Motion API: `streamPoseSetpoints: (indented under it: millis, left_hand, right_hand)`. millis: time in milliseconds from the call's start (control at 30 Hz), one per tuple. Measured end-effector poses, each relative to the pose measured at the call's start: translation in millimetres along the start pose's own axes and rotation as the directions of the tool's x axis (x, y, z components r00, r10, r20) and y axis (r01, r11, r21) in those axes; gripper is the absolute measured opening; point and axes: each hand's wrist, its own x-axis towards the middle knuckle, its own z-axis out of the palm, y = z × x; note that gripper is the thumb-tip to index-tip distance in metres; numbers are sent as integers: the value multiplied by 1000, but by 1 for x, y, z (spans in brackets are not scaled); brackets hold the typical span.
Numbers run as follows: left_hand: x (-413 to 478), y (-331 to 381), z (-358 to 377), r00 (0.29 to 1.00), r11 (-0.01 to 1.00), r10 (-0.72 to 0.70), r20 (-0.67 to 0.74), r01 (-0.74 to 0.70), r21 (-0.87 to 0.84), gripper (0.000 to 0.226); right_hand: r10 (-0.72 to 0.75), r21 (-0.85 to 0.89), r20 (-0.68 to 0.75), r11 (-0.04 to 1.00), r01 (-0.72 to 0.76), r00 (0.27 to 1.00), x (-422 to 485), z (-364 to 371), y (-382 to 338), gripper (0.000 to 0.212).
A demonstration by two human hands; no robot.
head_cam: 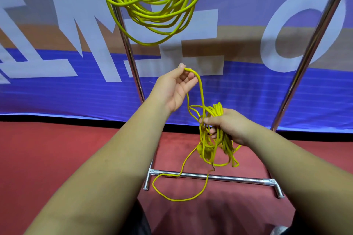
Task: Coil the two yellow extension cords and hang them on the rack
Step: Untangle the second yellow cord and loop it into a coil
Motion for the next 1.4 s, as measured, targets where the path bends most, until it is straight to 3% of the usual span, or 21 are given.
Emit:
streamPoseSetpoints:
  millis: [133,233,267,333,400,433,500,600,667,733,867,967,1100,1200,1300,1400]
  left_hand:
    - [6,0,-10,997,999,-34,-66,32,-29,20]
    - [5,-9,-21,990,945,-105,-94,129,301,17]
    - [3,-14,-27,980,848,-153,-125,195,492,19]
    - [-3,-29,-39,950,513,-259,-176,290,808,20]
    - [-10,-46,-48,892,201,-419,-170,274,940,17]
    - [-14,-53,-50,854,105,-495,-160,242,965,16]
    - [-14,-66,-55,826,14,-553,-104,134,991,14]
    - [-7,-78,-62,894,-63,-448,8,-41,997,25]
    - [-3,-82,-69,910,-217,-406,87,-189,958,30]
    - [-1,-84,-74,904,-303,-398,155,-289,908,33]
    - [2,-81,-80,874,-298,-400,276,-409,862,35]
    - [-1,-81,-82,872,-217,-429,235,-352,910,32]
    - [1,-71,-81,907,-122,-295,300,-347,930,15]
    - [2,-61,-76,933,-8,-172,315,-321,947,15]
    - [2,-59,-74,950,121,-98,296,-284,951,7]
    - [4,-59,-73,962,184,-53,267,-253,950,5]
  right_hand:
    - [-48,1,9,999,48,999,-5,7,-1,13]
    - [-108,58,-45,992,110,993,-7,11,-5,5]
    - [-123,78,-51,989,127,991,-7,11,-7,5]
    - [-144,132,-63,980,151,988,-7,11,-11,8]
    - [-154,207,-69,964,165,986,-8,10,-16,9]
    - [-160,238,-70,956,172,985,-9,10,-19,8]
    - [-166,276,-80,944,182,983,-10,10,-22,6]
    - [-158,349,-92,920,181,983,-11,11,-26,6]
    - [-168,399,-98,896,194,981,-11,11,-28,8]
    - [-181,424,-107,881,209,978,-10,10,-30,12]
    - [-172,462,-118,862,207,978,-11,10,-32,8]
    - [-162,450,-114,871,197,980,-11,7,-33,12]
    - [-116,203,-177,967,152,977,-9,1,-28,20]
    - [-118,30,-209,991,127,971,-11,2,-22,18]
    - [-141,-9,-221,990,142,965,-13,4,-21,22]
    - [-135,-41,-223,991,129,965,-14,4,-20,23]
